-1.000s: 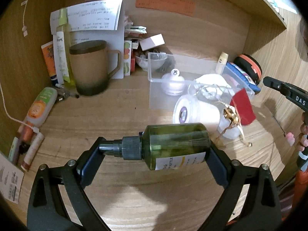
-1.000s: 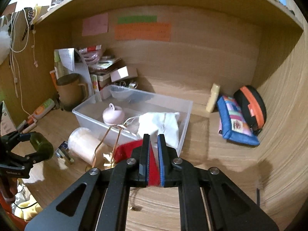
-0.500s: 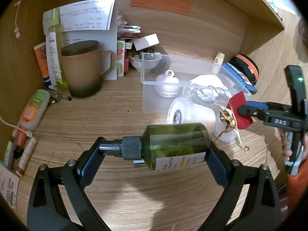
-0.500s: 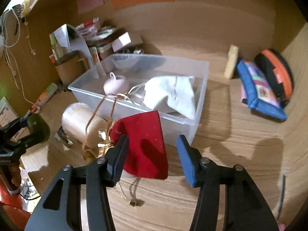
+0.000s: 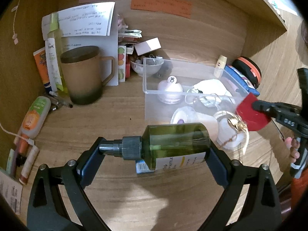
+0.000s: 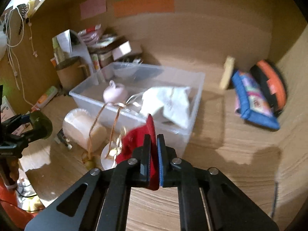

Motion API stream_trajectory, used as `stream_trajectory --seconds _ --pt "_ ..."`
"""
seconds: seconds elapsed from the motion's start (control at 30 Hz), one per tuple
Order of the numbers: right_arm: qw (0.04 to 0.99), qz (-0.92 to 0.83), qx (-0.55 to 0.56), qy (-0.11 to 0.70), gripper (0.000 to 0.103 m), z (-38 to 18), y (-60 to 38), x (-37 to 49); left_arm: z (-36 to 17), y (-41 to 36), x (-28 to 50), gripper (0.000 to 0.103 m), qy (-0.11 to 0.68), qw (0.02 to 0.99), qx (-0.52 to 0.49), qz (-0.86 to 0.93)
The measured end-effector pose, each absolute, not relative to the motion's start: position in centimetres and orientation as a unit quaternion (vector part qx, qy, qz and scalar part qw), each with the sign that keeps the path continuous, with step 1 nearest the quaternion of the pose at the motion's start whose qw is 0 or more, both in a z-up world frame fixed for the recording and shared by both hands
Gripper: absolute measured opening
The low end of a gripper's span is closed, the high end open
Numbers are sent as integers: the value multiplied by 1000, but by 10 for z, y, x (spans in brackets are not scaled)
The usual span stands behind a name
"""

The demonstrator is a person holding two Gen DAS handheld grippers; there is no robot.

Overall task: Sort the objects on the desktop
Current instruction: 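Carry the green bottle and red pouch with both grippers over the clear box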

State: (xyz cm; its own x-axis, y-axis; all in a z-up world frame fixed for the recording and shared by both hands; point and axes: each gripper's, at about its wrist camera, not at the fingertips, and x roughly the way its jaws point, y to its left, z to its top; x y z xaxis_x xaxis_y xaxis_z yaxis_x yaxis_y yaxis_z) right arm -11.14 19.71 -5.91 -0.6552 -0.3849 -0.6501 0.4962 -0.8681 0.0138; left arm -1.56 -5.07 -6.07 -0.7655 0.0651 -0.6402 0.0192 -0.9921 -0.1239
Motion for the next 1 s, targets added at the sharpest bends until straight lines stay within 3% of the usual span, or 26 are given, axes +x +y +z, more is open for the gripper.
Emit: stream_trajectory --seconds 0.57,1.0 --pt "218 -936 253 107 4 9 202 -104 -25 -58 -50 97 -55 34 -315 947" --pt "224 -940 219 134 4 40 176 -148 2 -55 -98 97 -28 57 -316 947"
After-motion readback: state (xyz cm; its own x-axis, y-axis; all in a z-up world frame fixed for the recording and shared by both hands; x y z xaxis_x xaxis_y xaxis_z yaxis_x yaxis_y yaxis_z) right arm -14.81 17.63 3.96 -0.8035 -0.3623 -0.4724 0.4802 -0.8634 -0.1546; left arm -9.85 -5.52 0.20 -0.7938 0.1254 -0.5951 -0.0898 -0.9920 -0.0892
